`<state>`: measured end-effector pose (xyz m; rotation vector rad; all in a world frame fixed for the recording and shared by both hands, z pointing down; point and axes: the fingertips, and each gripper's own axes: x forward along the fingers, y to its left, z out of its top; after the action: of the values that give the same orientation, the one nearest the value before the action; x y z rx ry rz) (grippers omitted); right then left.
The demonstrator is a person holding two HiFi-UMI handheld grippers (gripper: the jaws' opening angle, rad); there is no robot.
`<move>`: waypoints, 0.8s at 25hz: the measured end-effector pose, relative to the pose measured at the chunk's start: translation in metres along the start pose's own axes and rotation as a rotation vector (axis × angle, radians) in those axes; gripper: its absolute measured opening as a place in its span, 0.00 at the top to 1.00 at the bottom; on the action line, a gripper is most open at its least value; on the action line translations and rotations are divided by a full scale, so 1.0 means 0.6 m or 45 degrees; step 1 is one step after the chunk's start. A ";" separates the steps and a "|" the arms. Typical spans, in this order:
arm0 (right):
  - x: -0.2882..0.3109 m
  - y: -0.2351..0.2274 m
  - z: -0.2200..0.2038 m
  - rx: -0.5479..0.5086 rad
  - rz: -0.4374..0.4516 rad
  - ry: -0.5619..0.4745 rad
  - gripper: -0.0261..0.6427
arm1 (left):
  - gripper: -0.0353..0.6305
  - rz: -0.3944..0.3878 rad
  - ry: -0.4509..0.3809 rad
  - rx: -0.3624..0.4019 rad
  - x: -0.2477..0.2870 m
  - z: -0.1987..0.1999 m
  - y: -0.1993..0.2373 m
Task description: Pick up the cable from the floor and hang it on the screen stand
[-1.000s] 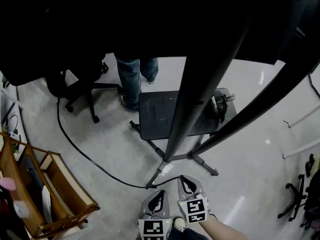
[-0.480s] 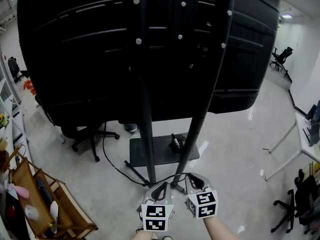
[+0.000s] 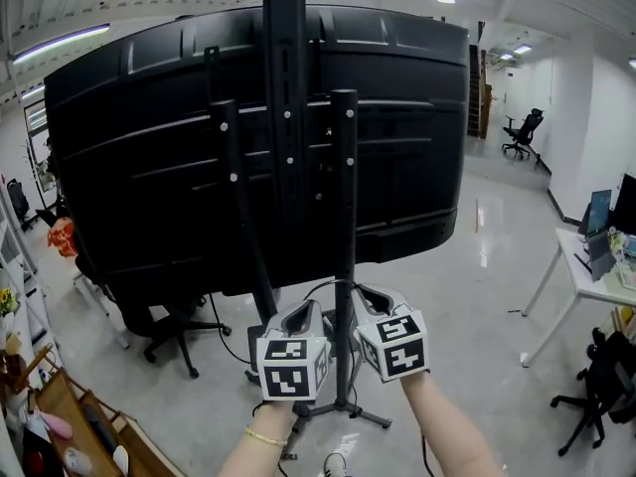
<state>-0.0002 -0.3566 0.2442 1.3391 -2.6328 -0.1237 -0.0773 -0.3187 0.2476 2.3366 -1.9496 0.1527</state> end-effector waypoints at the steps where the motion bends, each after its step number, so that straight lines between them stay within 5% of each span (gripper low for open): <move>1: -0.001 -0.015 0.031 -0.016 -0.015 -0.027 0.94 | 0.94 -0.001 -0.032 0.030 0.006 0.035 -0.002; 13: 0.037 -0.210 0.372 -0.253 -0.214 -0.282 0.94 | 0.94 0.009 -0.403 0.273 0.113 0.412 -0.051; 20: 0.099 -0.247 0.508 -0.313 -0.204 -0.370 0.94 | 0.94 0.112 -0.524 0.352 0.158 0.545 -0.020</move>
<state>0.0217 -0.4948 -0.0700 1.5403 -2.6161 -0.6891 -0.0432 -0.4535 -0.0637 2.6250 -2.3533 -0.0646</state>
